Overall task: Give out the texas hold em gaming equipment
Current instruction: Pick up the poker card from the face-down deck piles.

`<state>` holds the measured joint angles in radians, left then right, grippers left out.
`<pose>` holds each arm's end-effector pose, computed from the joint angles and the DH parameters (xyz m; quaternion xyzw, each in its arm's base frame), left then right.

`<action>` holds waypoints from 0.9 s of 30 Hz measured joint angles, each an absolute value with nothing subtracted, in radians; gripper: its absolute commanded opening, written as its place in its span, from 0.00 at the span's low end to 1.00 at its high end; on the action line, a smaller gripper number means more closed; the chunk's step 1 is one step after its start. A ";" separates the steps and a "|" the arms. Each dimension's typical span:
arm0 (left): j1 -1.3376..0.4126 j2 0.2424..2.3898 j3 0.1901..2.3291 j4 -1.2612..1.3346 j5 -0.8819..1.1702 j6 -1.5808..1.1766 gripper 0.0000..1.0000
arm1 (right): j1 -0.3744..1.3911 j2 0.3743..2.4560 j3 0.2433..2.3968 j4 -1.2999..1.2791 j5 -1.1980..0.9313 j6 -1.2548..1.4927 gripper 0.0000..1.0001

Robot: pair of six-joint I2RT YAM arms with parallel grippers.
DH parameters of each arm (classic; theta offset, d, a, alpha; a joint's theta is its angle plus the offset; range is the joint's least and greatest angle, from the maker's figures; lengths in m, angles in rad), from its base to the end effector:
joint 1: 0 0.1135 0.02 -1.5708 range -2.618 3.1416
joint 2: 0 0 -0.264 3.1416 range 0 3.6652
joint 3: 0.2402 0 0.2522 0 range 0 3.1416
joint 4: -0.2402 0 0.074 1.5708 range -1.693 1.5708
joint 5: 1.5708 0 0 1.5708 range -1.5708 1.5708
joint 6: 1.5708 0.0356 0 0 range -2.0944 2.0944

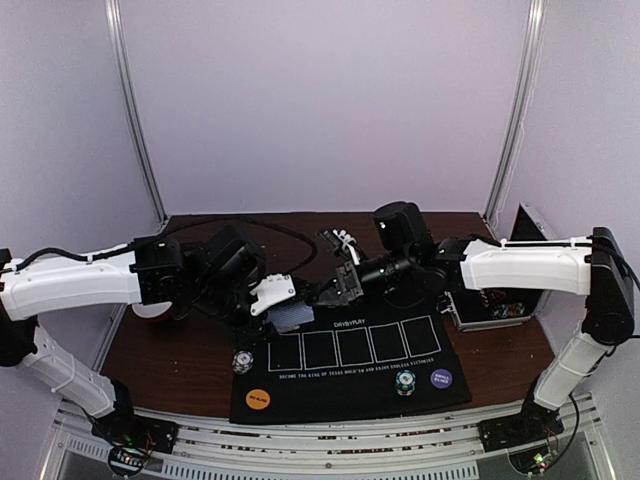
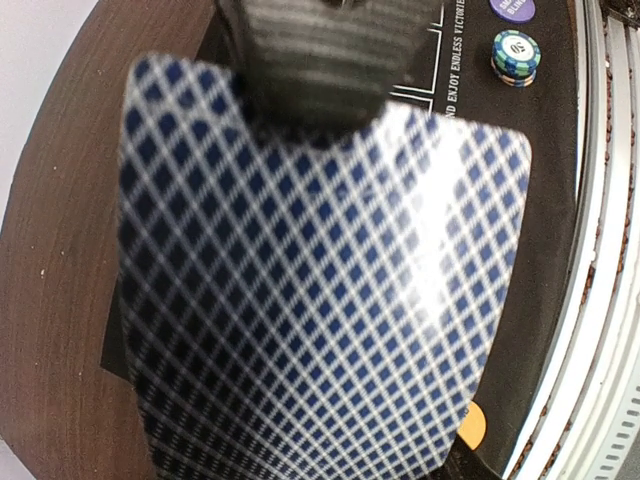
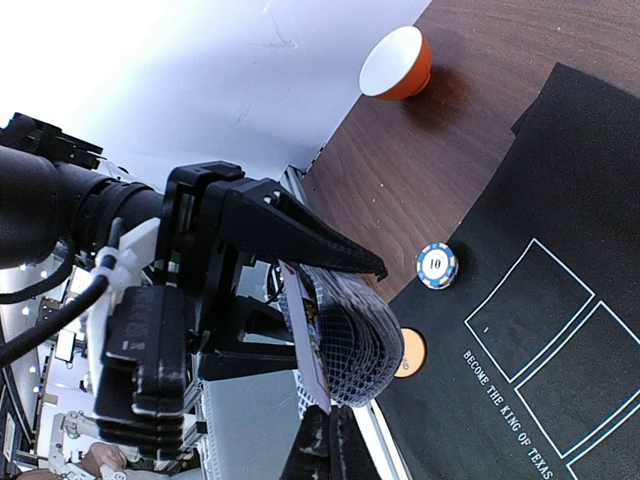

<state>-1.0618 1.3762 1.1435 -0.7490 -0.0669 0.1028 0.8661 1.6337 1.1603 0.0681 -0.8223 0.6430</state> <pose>0.1395 -0.2451 0.2833 0.5179 0.8041 -0.1055 0.2722 0.2213 0.3005 0.2800 -0.3038 0.7361 0.5887 0.1390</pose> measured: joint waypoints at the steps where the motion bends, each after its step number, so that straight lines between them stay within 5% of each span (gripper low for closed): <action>1: -1.061 1.375 1.142 -0.749 -0.068 0.103 0.53 | 0.863 1.626 1.160 0.065 -0.822 0.640 0.00; 27: -1.040 1.374 1.141 -0.749 -0.100 0.069 0.54 | 0.698 1.431 1.107 -0.017 -0.741 0.634 0.00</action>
<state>-1.0405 1.3735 1.1408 -0.7490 -0.1001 0.0689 0.6983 1.4315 1.1072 -0.0170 -0.7414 0.6338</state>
